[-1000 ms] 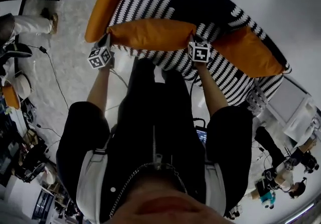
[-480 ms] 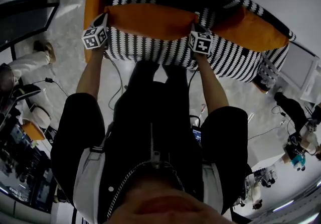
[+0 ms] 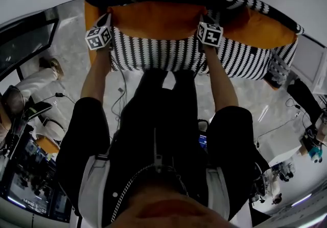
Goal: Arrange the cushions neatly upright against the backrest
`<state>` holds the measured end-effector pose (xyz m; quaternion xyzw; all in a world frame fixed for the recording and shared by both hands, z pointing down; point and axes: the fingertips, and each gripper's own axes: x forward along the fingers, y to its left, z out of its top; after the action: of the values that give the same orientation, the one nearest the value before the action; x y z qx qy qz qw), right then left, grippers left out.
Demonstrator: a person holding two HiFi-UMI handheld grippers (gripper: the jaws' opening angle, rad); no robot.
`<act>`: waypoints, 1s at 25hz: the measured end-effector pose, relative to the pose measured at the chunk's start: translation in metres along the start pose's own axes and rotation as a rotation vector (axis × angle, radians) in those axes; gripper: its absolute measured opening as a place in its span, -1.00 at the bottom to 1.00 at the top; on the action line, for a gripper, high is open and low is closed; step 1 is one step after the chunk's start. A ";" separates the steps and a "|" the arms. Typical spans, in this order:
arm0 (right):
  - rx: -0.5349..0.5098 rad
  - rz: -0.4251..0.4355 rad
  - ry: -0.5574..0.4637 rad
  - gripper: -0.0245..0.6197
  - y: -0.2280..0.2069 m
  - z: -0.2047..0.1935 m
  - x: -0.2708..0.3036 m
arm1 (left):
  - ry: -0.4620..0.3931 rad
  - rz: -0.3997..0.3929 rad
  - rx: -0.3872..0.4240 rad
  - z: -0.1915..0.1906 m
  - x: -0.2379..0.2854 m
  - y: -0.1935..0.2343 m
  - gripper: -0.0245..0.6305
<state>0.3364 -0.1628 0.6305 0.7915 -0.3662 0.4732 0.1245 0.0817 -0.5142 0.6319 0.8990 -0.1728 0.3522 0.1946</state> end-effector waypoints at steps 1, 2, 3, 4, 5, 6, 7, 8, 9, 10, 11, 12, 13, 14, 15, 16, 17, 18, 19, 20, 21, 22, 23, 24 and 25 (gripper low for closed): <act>0.001 -0.003 -0.009 -0.86 -0.001 0.006 0.002 | -0.004 0.000 0.001 0.004 0.003 0.001 -0.85; 0.002 -0.006 -0.020 -0.86 -0.001 0.012 0.004 | -0.009 -0.002 0.002 0.008 0.005 0.002 -0.85; 0.004 -0.010 -0.031 -0.86 -0.002 0.016 0.006 | -0.012 -0.005 0.002 0.011 0.007 0.003 -0.85; 0.011 -0.018 -0.040 -0.86 -0.003 0.019 0.007 | -0.010 -0.006 0.001 0.013 0.009 0.004 -0.85; 0.026 -0.035 -0.045 -0.86 -0.007 0.020 0.009 | 0.001 -0.006 -0.001 0.013 0.012 0.005 -0.85; 0.051 -0.060 -0.046 -0.84 -0.011 0.020 0.012 | 0.019 -0.002 -0.002 0.012 0.015 0.007 -0.83; 0.084 -0.092 -0.044 -0.80 -0.018 0.018 0.014 | 0.034 0.004 -0.001 0.012 0.017 0.009 -0.82; 0.114 -0.128 -0.050 -0.74 -0.025 0.017 0.014 | 0.037 0.012 -0.001 0.013 0.019 0.010 -0.80; 0.135 -0.163 -0.064 -0.68 -0.032 0.016 0.011 | 0.028 0.021 -0.004 0.015 0.019 0.010 -0.78; 0.145 -0.195 -0.084 -0.67 -0.037 0.016 0.006 | 0.009 0.029 -0.008 0.018 0.017 0.010 -0.73; 0.144 -0.217 -0.104 -0.67 -0.039 0.017 0.002 | -0.015 0.036 -0.009 0.022 0.013 0.010 -0.68; 0.134 -0.223 -0.121 -0.67 -0.037 0.017 -0.003 | -0.039 0.040 -0.001 0.025 0.009 0.009 -0.68; 0.116 -0.218 -0.135 -0.70 -0.034 0.018 -0.008 | -0.058 0.040 0.012 0.028 0.004 0.006 -0.68; 0.094 -0.207 -0.146 -0.76 -0.029 0.019 -0.014 | -0.073 0.036 0.025 0.029 -0.001 0.001 -0.68; 0.073 -0.197 -0.155 -0.85 -0.023 0.018 -0.021 | -0.085 0.028 0.035 0.029 -0.006 -0.005 -0.68; 0.052 -0.187 -0.160 -0.91 -0.018 0.015 -0.027 | -0.095 0.019 0.041 0.028 -0.011 -0.011 -0.68; 0.034 -0.176 -0.160 -0.91 -0.012 0.011 -0.034 | -0.105 0.008 0.046 0.026 -0.016 -0.018 -0.69; 0.016 -0.166 -0.153 -0.91 -0.006 0.006 -0.040 | -0.113 -0.002 0.051 0.025 -0.021 -0.025 -0.70; -0.002 -0.159 -0.140 -0.91 0.000 -0.001 -0.045 | -0.121 -0.012 0.058 0.023 -0.025 -0.033 -0.73; -0.019 -0.155 -0.125 -0.91 0.006 -0.008 -0.051 | -0.130 -0.022 0.067 0.022 -0.029 -0.041 -0.77; -0.033 -0.151 -0.117 -0.91 0.011 -0.014 -0.057 | -0.138 -0.031 0.077 0.019 -0.034 -0.051 -0.81; -0.046 -0.144 -0.116 -0.91 0.016 -0.021 -0.065 | -0.145 -0.040 0.086 0.015 -0.040 -0.061 -0.86; -0.054 -0.134 -0.119 -0.91 0.019 -0.027 -0.073 | -0.149 -0.049 0.095 0.009 -0.045 -0.072 -0.90; -0.060 -0.123 -0.124 -0.91 0.022 -0.033 -0.081 | -0.150 -0.056 0.105 0.002 -0.051 -0.084 -0.90; -0.061 -0.113 -0.130 -0.91 0.023 -0.040 -0.090 | -0.146 -0.060 0.116 -0.006 -0.057 -0.095 -0.90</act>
<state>0.2681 -0.1160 0.5724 0.8357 -0.3426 0.4016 0.1512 0.0817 -0.4189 0.5746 0.9369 -0.1387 0.2890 0.1397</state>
